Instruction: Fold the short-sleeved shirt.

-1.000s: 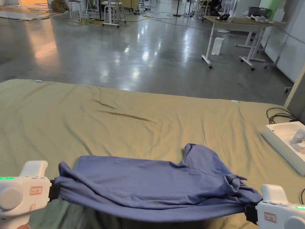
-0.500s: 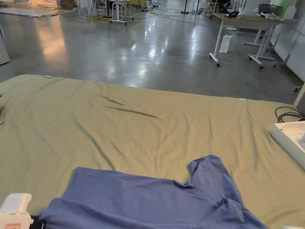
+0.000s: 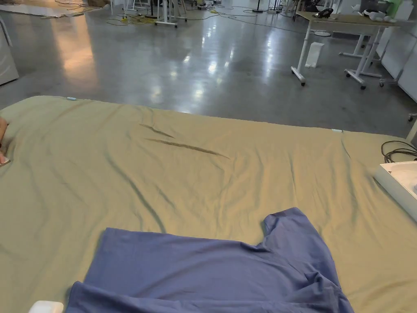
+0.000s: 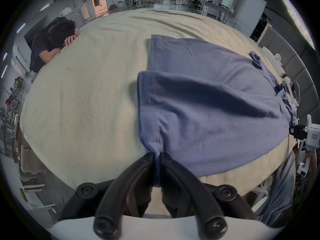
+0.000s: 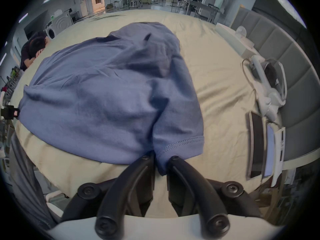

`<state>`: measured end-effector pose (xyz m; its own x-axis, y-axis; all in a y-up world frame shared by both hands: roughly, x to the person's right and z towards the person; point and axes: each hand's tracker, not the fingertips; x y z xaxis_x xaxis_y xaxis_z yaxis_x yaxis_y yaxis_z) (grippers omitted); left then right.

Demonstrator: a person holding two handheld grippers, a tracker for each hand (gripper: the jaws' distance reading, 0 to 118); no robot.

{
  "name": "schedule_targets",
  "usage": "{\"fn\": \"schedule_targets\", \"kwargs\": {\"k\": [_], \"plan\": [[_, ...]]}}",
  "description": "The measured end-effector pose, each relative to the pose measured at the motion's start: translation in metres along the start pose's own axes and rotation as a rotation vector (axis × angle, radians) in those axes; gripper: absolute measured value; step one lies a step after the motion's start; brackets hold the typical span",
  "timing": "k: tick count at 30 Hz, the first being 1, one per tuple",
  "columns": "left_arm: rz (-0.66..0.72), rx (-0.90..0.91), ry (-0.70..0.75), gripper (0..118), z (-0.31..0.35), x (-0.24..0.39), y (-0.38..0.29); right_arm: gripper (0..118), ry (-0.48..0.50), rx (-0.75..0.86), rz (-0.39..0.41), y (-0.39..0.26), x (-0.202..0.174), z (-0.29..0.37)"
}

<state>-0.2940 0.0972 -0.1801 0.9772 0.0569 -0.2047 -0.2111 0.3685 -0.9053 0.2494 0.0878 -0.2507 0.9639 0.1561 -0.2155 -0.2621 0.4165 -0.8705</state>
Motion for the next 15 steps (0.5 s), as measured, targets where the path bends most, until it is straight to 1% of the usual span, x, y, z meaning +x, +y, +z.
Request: {"fn": "schedule_targets", "kwargs": {"k": [1,2,3,4,5,6,8,11,15], "plan": [[-0.002,0.003,0.005,24,0.003,0.001,0.002,30,-0.030,0.014,0.015,0.003,-0.002,0.008],[-0.001,0.018,0.021,31,0.009,0.003,0.004,46,-0.041,0.048,0.023,0.007,-0.004,0.017],[-0.006,0.060,0.034,38,0.016,0.006,0.008,59,-0.063,0.105,0.016,0.013,-0.005,0.029],[-0.002,0.101,0.023,44,0.023,0.008,0.012,59,-0.078,0.148,0.005,0.017,-0.007,0.039],[0.011,0.146,-0.001,49,0.031,0.011,0.018,61,-0.070,0.207,-0.017,0.025,-0.007,0.052],[0.020,0.202,-0.034,51,0.039,0.014,0.023,65,-0.057,0.273,-0.042,0.033,-0.008,0.065],[0.014,0.309,-0.065,51,0.055,0.024,0.034,66,-0.039,0.394,-0.078,0.047,-0.010,0.087],[-0.021,0.480,-0.053,51,0.076,0.042,0.052,66,-0.009,0.599,-0.130,0.068,-0.016,0.115],[-0.027,0.681,-0.017,51,0.102,0.070,0.069,65,-0.045,0.796,-0.157,0.089,-0.032,0.138]]}}
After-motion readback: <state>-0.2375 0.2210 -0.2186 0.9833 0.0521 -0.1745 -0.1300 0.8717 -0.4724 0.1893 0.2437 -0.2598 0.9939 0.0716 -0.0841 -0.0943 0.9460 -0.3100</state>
